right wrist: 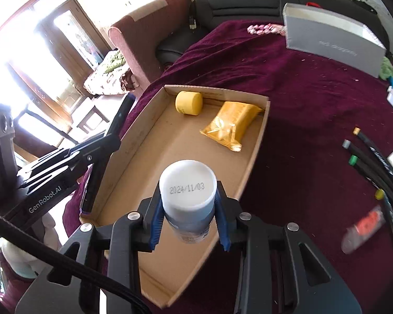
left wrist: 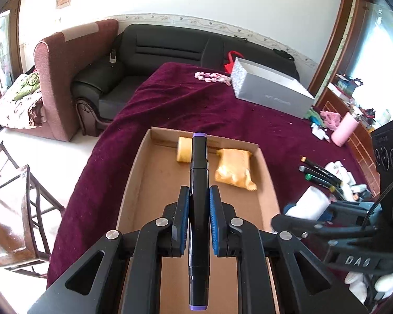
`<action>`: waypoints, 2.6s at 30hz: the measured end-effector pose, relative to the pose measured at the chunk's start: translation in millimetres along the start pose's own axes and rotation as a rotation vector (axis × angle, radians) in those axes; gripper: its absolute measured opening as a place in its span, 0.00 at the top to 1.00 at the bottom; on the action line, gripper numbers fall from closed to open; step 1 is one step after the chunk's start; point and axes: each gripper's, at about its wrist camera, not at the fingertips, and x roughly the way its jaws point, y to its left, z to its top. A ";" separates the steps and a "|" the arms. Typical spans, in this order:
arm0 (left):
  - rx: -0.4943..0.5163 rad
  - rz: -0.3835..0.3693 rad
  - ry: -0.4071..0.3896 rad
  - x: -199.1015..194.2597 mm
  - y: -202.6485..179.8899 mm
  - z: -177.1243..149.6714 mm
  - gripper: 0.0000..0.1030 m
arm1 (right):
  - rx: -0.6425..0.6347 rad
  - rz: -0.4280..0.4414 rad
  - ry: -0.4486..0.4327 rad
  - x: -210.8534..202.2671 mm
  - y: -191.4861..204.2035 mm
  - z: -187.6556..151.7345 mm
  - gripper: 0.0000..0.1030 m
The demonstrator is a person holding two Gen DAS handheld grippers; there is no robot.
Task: Organize objects
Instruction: 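Lower marker with left tool while right tool lowers bottle into tray, then release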
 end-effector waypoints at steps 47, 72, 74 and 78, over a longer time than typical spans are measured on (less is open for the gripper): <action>-0.190 -0.032 0.143 111.7 65.8 28.3 0.84 | 0.075 -0.070 0.102 126.8 -11.2 85.4 0.65; -0.053 0.018 0.024 21.0 -0.2 12.2 0.56 | 0.098 0.006 -0.075 39.7 -16.9 51.5 0.45; -0.032 0.009 0.019 14.5 -12.2 10.1 0.56 | 0.105 0.007 -0.085 30.5 -20.8 44.9 0.45; 0.006 -0.009 0.010 2.6 -38.8 4.5 0.56 | 0.127 0.014 -0.110 9.2 -34.0 29.1 0.45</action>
